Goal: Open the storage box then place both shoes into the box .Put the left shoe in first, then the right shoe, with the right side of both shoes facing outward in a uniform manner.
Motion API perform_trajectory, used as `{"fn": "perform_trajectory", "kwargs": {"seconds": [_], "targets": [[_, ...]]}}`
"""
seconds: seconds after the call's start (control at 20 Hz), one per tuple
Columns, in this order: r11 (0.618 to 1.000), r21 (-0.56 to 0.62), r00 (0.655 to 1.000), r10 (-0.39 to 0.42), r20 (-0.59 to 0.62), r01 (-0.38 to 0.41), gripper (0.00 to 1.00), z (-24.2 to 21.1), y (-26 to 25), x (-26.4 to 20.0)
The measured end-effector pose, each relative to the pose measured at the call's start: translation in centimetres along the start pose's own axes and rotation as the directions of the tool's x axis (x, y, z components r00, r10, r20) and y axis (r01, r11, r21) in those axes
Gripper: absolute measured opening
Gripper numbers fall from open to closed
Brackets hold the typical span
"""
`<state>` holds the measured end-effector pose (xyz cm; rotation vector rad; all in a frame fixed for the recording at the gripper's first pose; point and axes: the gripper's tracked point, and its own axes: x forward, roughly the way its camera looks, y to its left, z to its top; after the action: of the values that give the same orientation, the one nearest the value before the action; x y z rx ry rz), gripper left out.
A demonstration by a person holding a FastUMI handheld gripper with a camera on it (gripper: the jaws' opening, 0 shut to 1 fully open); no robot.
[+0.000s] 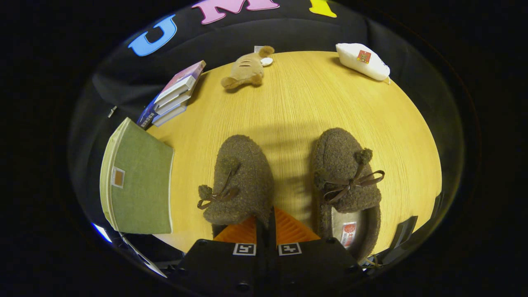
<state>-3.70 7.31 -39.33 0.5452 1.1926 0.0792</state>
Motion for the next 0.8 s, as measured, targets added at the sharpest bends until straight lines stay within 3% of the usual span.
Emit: {"fn": "perform_trajectory", "kwargs": {"seconds": [0.35,0.8], "targets": [[0.996,0.020,0.994,0.083,0.074,-0.085,0.05,4.5,7.0,-5.9],[0.958,0.012,0.954,0.284,0.097,-0.286,0.05,7.8,23.4,-10.4]]}}
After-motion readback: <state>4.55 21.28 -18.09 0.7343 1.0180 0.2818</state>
